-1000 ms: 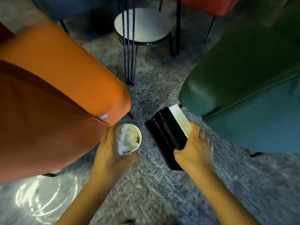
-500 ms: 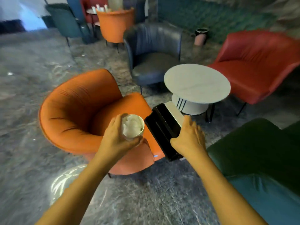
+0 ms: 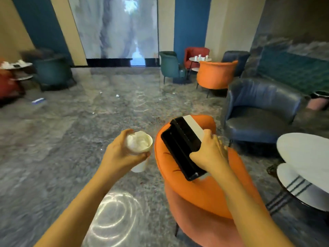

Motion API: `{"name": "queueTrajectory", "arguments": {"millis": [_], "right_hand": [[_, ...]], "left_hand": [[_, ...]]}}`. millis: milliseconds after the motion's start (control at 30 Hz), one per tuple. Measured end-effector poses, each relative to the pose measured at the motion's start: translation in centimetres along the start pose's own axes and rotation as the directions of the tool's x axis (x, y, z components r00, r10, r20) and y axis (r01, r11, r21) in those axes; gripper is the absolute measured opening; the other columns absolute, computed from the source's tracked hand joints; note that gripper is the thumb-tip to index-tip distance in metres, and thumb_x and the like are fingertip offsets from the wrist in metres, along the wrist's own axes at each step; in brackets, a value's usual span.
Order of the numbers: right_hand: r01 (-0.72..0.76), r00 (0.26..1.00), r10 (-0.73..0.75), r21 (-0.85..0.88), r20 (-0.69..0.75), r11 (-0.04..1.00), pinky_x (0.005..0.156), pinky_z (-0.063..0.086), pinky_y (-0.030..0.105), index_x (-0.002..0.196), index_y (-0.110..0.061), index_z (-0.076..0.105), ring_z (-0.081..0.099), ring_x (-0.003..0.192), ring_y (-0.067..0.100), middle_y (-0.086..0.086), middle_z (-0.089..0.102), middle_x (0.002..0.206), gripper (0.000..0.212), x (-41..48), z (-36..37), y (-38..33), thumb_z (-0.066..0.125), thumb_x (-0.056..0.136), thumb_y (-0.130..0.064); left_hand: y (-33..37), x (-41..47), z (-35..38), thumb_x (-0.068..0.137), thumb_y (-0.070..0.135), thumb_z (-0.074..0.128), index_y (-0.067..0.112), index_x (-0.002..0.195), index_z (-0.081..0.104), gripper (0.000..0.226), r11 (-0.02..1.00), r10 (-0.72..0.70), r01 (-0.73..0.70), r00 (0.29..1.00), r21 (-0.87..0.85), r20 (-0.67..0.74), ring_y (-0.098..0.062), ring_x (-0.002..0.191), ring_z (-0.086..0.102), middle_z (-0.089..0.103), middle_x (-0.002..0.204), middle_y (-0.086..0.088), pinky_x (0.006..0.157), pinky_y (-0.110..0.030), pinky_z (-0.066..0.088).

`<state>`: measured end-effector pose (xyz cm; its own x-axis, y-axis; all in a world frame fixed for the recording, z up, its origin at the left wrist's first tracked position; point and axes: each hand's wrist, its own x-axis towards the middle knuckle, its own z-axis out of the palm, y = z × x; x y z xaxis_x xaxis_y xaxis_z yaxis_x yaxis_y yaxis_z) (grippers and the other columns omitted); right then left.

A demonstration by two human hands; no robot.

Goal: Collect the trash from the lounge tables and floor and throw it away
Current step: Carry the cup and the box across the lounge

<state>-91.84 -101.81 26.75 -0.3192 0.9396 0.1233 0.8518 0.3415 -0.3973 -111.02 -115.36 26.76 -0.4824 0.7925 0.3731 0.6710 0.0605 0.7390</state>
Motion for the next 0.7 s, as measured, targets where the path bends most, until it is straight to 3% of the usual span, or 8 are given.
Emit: {"name": "queueTrajectory", "arguments": {"millis": [133,267,467,700], "right_hand": [[0.016,0.998,-0.018,0.033,0.053,0.999,0.092,0.036,0.044,0.117,-0.010,0.033,0.042,0.115,0.037,0.016,0.045,0.122,0.055,4.7,3.9,-9.2,0.060,0.071,-0.021],[0.052,0.996,-0.052,0.006,0.078,0.999,0.089,0.035,0.043,0.117,-0.010,0.032,0.042,0.115,0.037,0.016,0.045,0.123,0.055,10.1,7.3,-15.3,0.060,0.072,-0.022],[0.041,0.995,-0.040,-0.014,0.089,0.999,0.090,0.036,0.042,0.121,-0.011,0.030,0.042,0.115,0.035,0.016,0.044,0.124,0.061,20.9,13.3,-20.2,0.063,0.071,-0.024],[-0.019,0.997,0.020,-0.015,0.068,1.000,0.093,0.036,0.045,0.123,-0.011,0.030,0.044,0.115,0.037,0.017,0.045,0.124,0.063,39.8,19.2,-24.6,0.064,0.071,-0.026]], "left_hand": [[-6.6,4.4,-6.5,0.063,0.025,0.083,0.024,0.119,0.050,0.065,0.997,-0.072,0.072,0.997,-0.013,-0.008,-0.011,0.095,0.056,0.059,0.105,0.009,0.077,-0.024,0.043],[-12.3,9.3,-9.8,0.064,0.027,0.081,0.035,0.109,0.049,0.056,0.991,-0.133,0.133,0.990,-0.022,-0.038,0.005,0.087,0.055,0.057,0.096,0.021,0.068,-0.013,0.040],[-21.0,20.1,-9.8,0.063,0.030,0.082,0.026,0.116,0.051,0.061,0.980,-0.198,0.197,0.978,-0.022,-0.068,-0.009,0.093,0.058,0.061,0.102,0.009,0.071,-0.019,0.041],[-29.1,39.6,-5.5,0.063,0.029,0.081,0.029,0.112,0.052,0.057,0.990,-0.140,0.141,0.990,-0.026,0.033,0.000,0.091,0.056,0.060,0.099,0.017,0.069,-0.013,0.039]]}}
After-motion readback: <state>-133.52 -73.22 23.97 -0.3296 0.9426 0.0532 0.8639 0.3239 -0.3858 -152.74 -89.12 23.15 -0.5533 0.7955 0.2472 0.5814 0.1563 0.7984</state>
